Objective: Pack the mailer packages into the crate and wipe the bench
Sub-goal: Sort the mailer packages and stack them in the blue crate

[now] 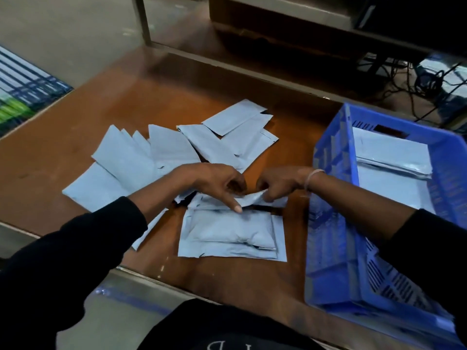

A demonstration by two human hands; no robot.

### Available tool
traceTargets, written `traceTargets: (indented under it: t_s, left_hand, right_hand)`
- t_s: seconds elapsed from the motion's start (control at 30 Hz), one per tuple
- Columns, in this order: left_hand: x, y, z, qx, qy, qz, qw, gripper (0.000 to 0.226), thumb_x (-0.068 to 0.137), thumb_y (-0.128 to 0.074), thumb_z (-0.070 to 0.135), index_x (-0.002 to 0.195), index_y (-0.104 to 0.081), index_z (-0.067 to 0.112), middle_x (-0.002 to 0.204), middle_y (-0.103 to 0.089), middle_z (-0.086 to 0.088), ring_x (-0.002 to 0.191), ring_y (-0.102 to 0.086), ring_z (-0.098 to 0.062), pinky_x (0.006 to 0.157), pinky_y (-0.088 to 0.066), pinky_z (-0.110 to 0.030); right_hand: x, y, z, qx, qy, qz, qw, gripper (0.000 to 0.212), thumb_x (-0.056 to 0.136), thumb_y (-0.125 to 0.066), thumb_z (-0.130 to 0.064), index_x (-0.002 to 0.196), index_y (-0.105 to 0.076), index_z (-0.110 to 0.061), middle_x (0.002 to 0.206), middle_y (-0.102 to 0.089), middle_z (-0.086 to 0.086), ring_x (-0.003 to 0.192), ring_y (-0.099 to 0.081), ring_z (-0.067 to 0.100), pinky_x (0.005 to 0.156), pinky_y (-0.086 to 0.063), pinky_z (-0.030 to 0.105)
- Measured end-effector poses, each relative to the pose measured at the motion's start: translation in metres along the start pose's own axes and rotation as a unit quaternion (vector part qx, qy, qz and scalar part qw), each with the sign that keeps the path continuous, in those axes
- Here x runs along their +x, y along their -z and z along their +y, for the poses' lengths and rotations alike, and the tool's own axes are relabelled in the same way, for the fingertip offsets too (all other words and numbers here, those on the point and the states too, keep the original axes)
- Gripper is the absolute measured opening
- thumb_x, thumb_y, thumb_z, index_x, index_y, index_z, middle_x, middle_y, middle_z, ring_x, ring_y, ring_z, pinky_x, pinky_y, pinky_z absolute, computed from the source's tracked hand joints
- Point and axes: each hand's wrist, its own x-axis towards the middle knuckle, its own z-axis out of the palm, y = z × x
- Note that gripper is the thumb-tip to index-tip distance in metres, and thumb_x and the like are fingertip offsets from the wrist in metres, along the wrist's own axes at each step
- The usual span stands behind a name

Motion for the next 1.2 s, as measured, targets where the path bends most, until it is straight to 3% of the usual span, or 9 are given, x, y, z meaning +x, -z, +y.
traceTargets:
  t_s: [0.2,0.33,0.47,0.6,0.77,0.87,0.93,1.03,1.2]
  left_hand:
    - [0.018,-0.003,0.002,-0.025,-0.006,0.154,0.988,0.028,0.097,-0.063,0.021,0.124,-0.066,0.014,0.122,-0.070,-0.004,0.110,-0.066,-0.022,0.092,-0.054,-0.038]
    - [0.019,0.013,0.007,-0.179,0.009,0.222,0.958,0.025,0.101,-0.061,0.032,0.122,-0.062,0.020,0.117,-0.068,0.002,0.109,-0.066,-0.014,0.090,-0.054,-0.029]
    - [0.013,0.024,0.018,-0.295,0.004,0.272,0.916,0.038,0.089,-0.072,0.054,0.117,-0.060,0.030,0.106,-0.065,0.020,0.096,-0.065,0.002,0.076,-0.055,-0.018]
    - [0.010,0.027,0.005,-0.352,0.034,0.292,0.889,0.046,0.089,-0.077,0.023,0.128,-0.053,0.025,0.116,-0.067,0.003,0.096,-0.074,-0.019,0.082,-0.065,-0.039]
    - [-0.010,0.033,-0.022,-0.349,0.095,0.356,0.861,0.035,0.092,-0.066,0.007,0.123,-0.059,0.019,0.104,-0.069,0.006,0.094,-0.066,-0.009,0.069,-0.055,-0.025]
    - [-0.025,0.037,-0.048,-0.401,0.128,0.420,0.804,0.027,0.092,-0.064,0.002,0.115,-0.063,0.015,0.096,-0.069,0.001,0.087,-0.066,-0.017,0.067,-0.053,-0.030]
    - [-0.035,0.041,-0.067,-0.422,0.157,0.460,0.765,0.025,0.092,-0.062,0.001,0.113,-0.063,0.014,0.096,-0.070,-0.001,0.090,-0.068,-0.021,0.072,-0.056,-0.034]
    - [-0.045,0.044,-0.089,-0.419,0.197,0.520,0.717,0.029,0.088,-0.059,0.000,0.114,-0.059,0.012,0.094,-0.067,-0.001,0.091,-0.066,-0.023,0.071,-0.053,-0.035]
    - [-0.057,0.040,-0.102,-0.325,0.222,0.544,0.741,0.054,0.086,-0.056,-0.002,0.133,-0.051,0.025,0.123,-0.061,0.000,0.095,-0.062,-0.020,0.072,-0.051,-0.031]
  right_hand:
    - [-0.011,0.032,0.037,-0.019,0.004,0.231,0.973,0.018,0.085,-0.067,-0.020,0.101,-0.074,-0.016,0.099,-0.070,0.002,0.092,-0.064,0.024,0.071,-0.042,0.031]
    - [-0.020,0.064,0.053,0.082,-0.009,0.413,0.907,0.018,0.084,-0.074,-0.024,0.091,-0.074,-0.008,0.087,-0.072,0.012,0.083,-0.066,0.028,0.071,-0.047,0.039]
    - [-0.017,0.091,0.052,0.211,-0.007,0.472,0.856,0.014,0.086,-0.076,-0.029,0.086,-0.073,-0.016,0.085,-0.073,0.006,0.080,-0.068,0.021,0.070,-0.051,0.034]
    - [0.006,0.106,0.043,0.256,-0.010,0.516,0.817,0.017,0.084,-0.077,-0.029,0.090,-0.074,-0.013,0.088,-0.073,0.005,0.082,-0.068,0.019,0.069,-0.053,0.034]
    - [0.045,0.108,0.035,0.314,-0.060,0.575,0.753,0.023,0.084,-0.077,-0.037,0.092,-0.070,-0.016,0.082,-0.067,-0.002,0.080,-0.063,0.012,0.069,-0.050,0.027]
    - [0.068,0.099,0.030,0.340,-0.126,0.604,0.710,0.037,0.088,-0.065,-0.050,0.097,-0.065,-0.014,0.092,-0.067,0.002,0.089,-0.064,0.020,0.077,-0.055,0.037]
    - [0.084,0.087,0.021,0.341,-0.150,0.568,0.734,0.034,0.095,-0.059,-0.044,0.097,-0.066,-0.012,0.097,-0.067,0.005,0.095,-0.064,0.025,0.080,-0.053,0.040]
    - [0.110,0.062,0.000,0.304,-0.108,0.422,0.847,0.037,0.091,-0.065,-0.048,0.101,-0.069,-0.013,0.100,-0.068,0.001,0.094,-0.064,0.020,0.073,-0.045,0.030]
    - [0.138,0.037,-0.044,0.210,-0.085,0.261,0.938,0.082,0.067,-0.070,-0.058,0.137,-0.050,-0.018,0.135,-0.051,0.011,0.122,-0.053,0.034,0.098,-0.049,0.040]
